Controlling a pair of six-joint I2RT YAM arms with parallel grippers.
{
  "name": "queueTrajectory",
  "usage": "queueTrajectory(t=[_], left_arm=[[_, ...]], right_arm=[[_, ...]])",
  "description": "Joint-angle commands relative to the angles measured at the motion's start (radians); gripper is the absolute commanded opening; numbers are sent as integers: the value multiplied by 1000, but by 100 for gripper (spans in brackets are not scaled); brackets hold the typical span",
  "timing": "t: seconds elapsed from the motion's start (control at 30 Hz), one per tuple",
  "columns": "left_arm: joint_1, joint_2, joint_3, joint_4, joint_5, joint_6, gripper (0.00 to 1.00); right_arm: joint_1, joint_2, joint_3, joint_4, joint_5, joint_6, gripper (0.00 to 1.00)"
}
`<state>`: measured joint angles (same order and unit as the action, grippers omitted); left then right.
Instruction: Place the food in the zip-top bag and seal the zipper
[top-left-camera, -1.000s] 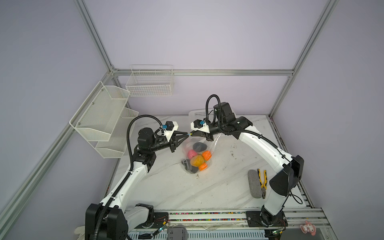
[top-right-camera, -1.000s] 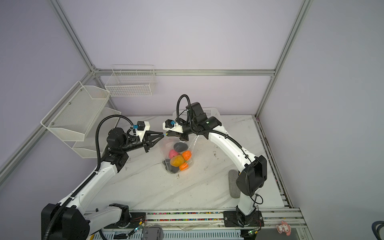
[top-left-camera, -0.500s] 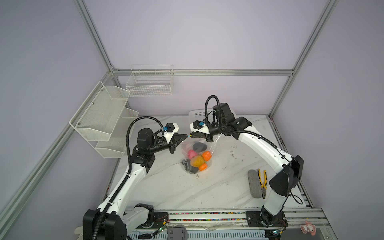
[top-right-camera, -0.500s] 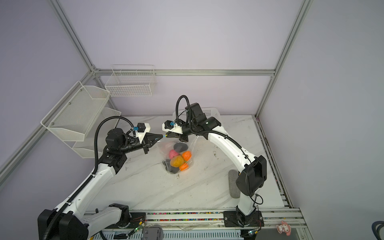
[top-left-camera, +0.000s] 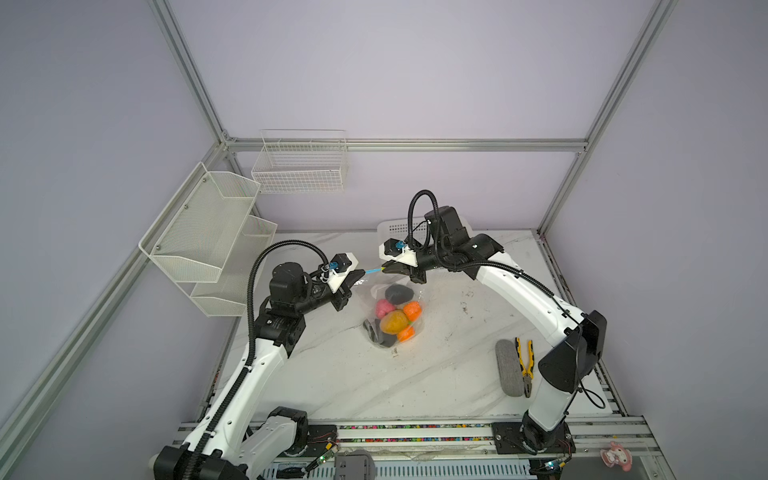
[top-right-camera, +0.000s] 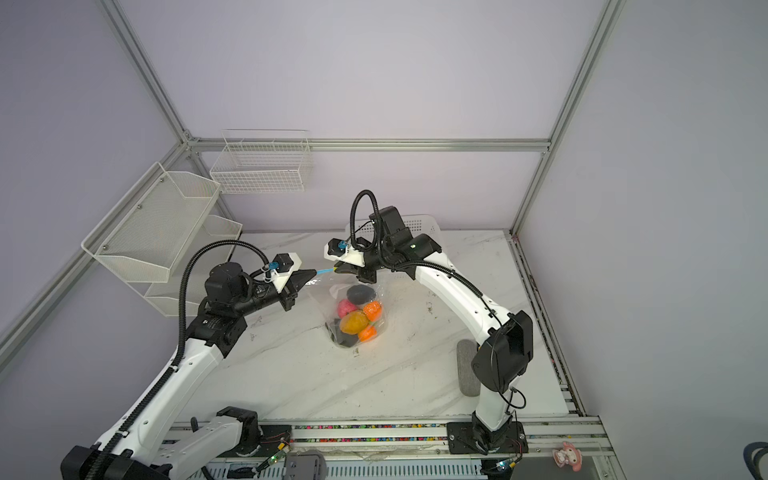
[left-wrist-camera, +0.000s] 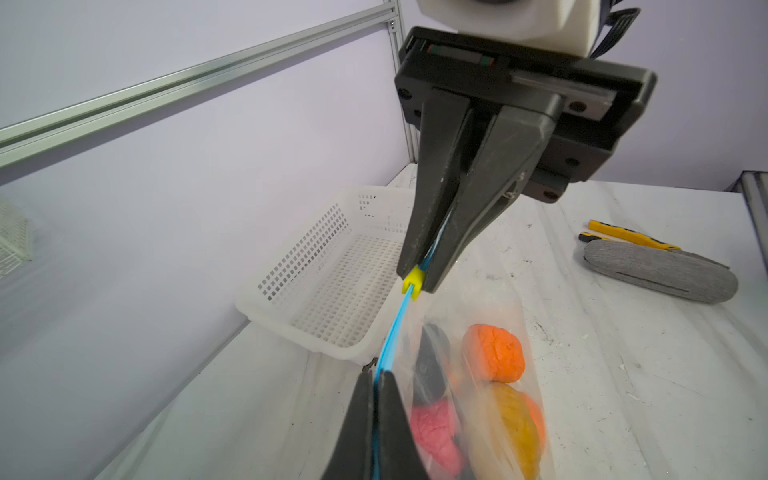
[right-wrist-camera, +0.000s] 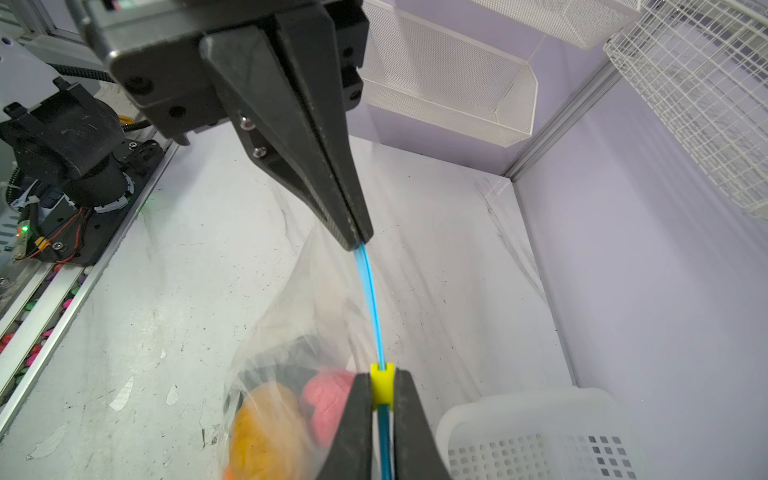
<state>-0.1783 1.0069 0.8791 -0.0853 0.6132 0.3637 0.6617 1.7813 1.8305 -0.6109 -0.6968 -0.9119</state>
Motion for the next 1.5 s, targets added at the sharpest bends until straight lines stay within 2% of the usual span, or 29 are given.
queueTrajectory(t=[0.0, 0.33, 0.6, 0.97, 1.47], left_arm=[[7, -19, 75, -19, -136, 48, 0], [7, -22, 80, 8, -305, 48, 0], [8, -22, 87, 25, -412, 24, 0], [8, 6, 111, 35, -453, 0, 0], [8, 21, 139, -6, -478, 30, 0]], right_arm=[[-11, -19, 23, -12, 60, 22, 0], [-23, -67, -14, -10, 117, 40, 0], [-76, -115, -58, -9, 129, 44, 0], [-152, -181, -141, 11, 134, 51, 0], [-209, -200, -180, 14, 134, 45, 0]])
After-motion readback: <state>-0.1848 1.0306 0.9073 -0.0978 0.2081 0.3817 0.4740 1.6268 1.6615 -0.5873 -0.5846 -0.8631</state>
